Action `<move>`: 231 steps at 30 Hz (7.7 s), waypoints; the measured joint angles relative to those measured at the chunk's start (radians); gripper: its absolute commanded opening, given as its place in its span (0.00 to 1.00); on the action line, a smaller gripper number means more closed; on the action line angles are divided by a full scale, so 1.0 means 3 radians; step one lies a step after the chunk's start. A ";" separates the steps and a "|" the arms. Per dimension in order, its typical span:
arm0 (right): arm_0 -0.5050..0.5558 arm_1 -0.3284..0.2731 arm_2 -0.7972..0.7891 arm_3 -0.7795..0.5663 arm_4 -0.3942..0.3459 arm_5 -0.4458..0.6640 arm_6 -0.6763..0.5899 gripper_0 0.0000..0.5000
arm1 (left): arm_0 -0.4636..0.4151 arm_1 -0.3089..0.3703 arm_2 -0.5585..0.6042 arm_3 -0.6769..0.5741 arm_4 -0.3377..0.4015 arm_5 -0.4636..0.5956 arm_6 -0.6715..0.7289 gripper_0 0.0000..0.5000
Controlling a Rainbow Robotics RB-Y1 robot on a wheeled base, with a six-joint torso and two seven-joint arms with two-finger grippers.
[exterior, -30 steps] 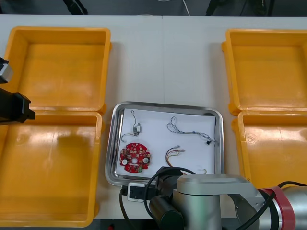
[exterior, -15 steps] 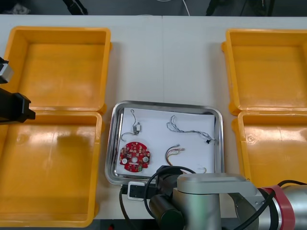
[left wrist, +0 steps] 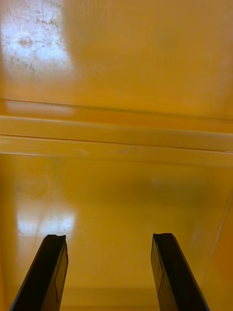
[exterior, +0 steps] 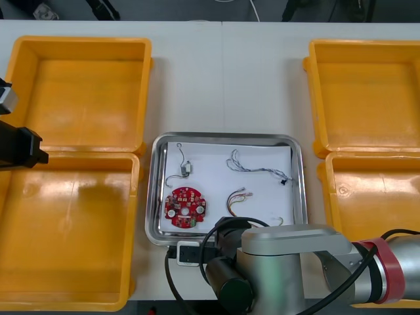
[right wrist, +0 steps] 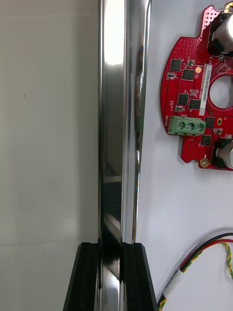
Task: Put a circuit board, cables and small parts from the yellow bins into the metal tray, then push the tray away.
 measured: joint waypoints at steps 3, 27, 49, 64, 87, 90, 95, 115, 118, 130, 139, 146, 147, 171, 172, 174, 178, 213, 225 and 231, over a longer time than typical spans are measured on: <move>-0.0057 -0.0020 0.0020 0.0003 -0.0001 -0.0009 -0.0014 0.00 | 0.0000 0.0000 0.0000 0.0000 0.0000 0.0000 0.0000 1.00; -0.0480 -0.0028 0.0025 0.0387 -0.0008 -0.0213 -0.0113 0.00 | 0.0000 0.0000 0.0000 0.0000 0.0000 0.0000 0.0000 1.00; -0.0951 -0.0158 0.0031 0.0706 -0.0383 -0.0385 -0.0113 0.00 | 0.0000 0.0000 0.0000 -0.0001 0.0000 0.0000 0.0000 1.00; -0.1100 -0.0158 0.0033 0.0890 -0.0392 -0.0521 -0.0113 0.00 | 0.0000 0.0000 0.0000 -0.0001 0.0000 0.0000 0.0000 1.00; -0.1307 -0.0154 0.0034 0.1219 -0.0399 -0.0705 -0.0112 0.00 | 0.0000 0.0000 0.0000 -0.0001 0.0000 0.0000 0.0000 1.00; -0.1342 -0.0149 0.0035 0.1277 -0.0418 -0.0727 -0.0112 0.00 | 0.0000 0.0000 0.0000 -0.0001 0.0000 0.0000 0.0000 1.00; -0.1420 -0.0126 0.0035 0.1383 -0.0537 -0.0777 -0.0112 0.00 | 0.0000 0.0000 0.0000 -0.0001 0.0000 0.0000 0.0000 1.00; -0.1559 0.0006 0.0035 0.1603 -0.0618 -0.0923 -0.0112 0.00 | 0.0000 0.0000 0.0000 -0.0001 0.0000 0.0000 0.0000 1.00; -0.1564 0.0008 0.0035 0.1625 -0.0618 -0.0932 -0.0112 0.00 | 0.0000 0.0000 0.0000 -0.0001 0.0000 0.0000 0.0000 1.00; -0.1636 0.0063 0.0036 0.1889 -0.0616 -0.1024 -0.0094 0.00 | 0.0000 0.0000 0.0000 -0.0001 0.0000 0.0000 0.0000 1.00; -0.1698 0.0116 0.0036 0.2049 -0.0616 -0.1129 -0.0065 0.00 | 0.0000 0.0000 0.0000 -0.0001 0.0000 0.0000 0.0000 1.00; -0.1711 0.0120 0.0036 0.2110 -0.0580 -0.1254 -0.0048 0.00 | 0.0000 0.0000 0.0000 -0.0001 0.0000 0.0000 0.0000 1.00; -0.1712 0.0120 0.0037 0.2122 -0.0574 -0.1271 -0.0048 0.00 | 0.0000 0.0000 0.0000 -0.0001 0.0000 0.0000 0.0000 1.00; -0.1719 0.0114 0.0043 0.2310 -0.0482 -0.1718 0.0088 0.00 | 0.0000 0.0000 0.0000 -0.0001 0.0000 0.0000 0.0000 1.00; -0.1723 0.0112 0.0043 0.2322 -0.0481 -0.1736 0.0088 0.00 | 0.0000 0.0000 0.0000 -0.0001 0.0000 0.0000 0.0000 1.00; -0.1728 0.0104 0.0044 0.2339 -0.0481 -0.1770 0.0089 0.00 | 0.0000 0.0000 0.0000 -0.0001 0.0000 0.0000 0.0000 1.00; -0.1731 0.0078 0.0051 0.2357 -0.0481 -0.1839 0.0089 0.00 | 0.0000 0.0000 0.0000 -0.0002 0.0000 0.0000 0.0000 1.00; -0.1795 0.0062 0.0071 0.2680 -0.0477 -0.2089 0.0178 1.00 | 0.0000 0.0000 0.0000 -0.0002 0.0000 0.0000 0.0000 1.00; -0.1795 0.0063 0.0071 0.2681 -0.0505 -0.2079 0.0180 1.00 | 0.0000 0.0000 0.0000 -0.0002 0.0000 0.0000 0.0000 1.00; -0.1795 0.0066 -0.0035 0.2638 -0.0666 -0.1901 0.0180 1.00 | 0.0000 0.0000 0.0000 -0.0002 0.0000 0.0000 0.0000 1.00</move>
